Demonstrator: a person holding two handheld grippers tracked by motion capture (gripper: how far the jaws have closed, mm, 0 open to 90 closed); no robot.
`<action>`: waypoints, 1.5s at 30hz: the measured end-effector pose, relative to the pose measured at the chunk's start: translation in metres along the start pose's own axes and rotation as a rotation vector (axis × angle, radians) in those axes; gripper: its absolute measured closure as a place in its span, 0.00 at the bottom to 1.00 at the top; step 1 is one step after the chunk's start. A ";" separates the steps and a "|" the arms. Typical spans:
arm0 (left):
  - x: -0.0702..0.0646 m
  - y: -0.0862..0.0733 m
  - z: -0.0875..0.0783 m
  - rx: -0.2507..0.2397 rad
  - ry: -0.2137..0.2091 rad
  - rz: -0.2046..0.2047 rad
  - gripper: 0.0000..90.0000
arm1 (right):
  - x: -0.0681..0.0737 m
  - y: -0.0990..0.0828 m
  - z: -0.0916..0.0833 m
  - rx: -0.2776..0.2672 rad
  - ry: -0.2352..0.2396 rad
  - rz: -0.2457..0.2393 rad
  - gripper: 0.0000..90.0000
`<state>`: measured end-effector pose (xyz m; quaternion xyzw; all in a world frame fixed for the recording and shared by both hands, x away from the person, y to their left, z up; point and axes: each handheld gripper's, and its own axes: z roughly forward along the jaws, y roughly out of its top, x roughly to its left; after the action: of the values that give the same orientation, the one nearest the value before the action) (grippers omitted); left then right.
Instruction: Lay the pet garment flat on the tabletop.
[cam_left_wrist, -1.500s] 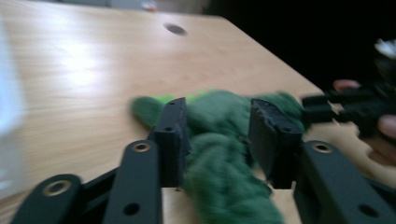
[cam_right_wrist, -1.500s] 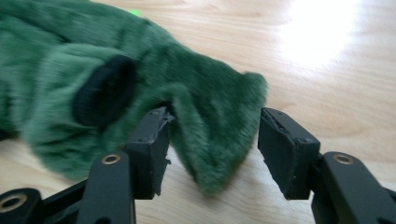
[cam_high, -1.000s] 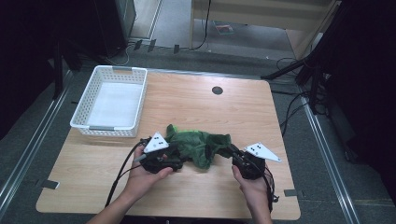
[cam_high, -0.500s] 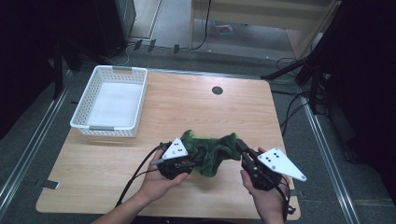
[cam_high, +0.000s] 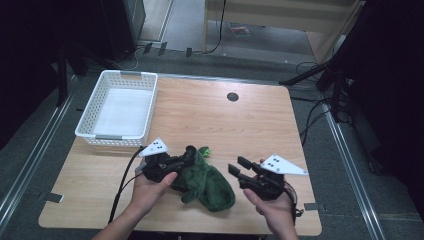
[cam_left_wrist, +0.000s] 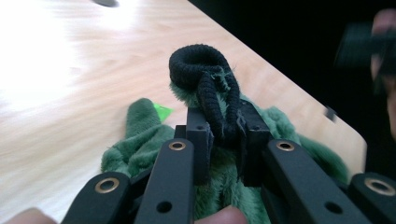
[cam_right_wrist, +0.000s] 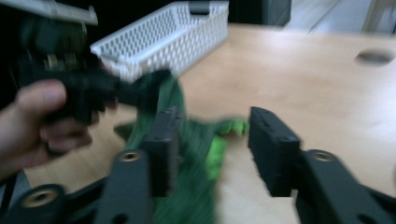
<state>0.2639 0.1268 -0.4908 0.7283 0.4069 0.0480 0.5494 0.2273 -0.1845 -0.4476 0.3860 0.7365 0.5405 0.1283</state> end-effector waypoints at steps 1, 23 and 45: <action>0.004 0.001 -0.002 -0.011 0.013 -0.009 0.87 | 0.003 -0.006 0.008 0.021 -0.007 0.007 0.53; -0.003 0.010 -0.013 -0.055 -0.084 0.016 0.87 | -0.012 -0.010 0.012 -0.067 -0.355 0.065 0.96; 0.030 -0.012 -0.009 0.012 0.073 -0.120 0.74 | -0.015 0.087 0.151 0.102 -0.267 -0.111 0.52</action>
<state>0.2730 0.1537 -0.5084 0.7037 0.4698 0.0389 0.5316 0.3661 -0.0795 -0.4307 0.4191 0.7597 0.4383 0.2347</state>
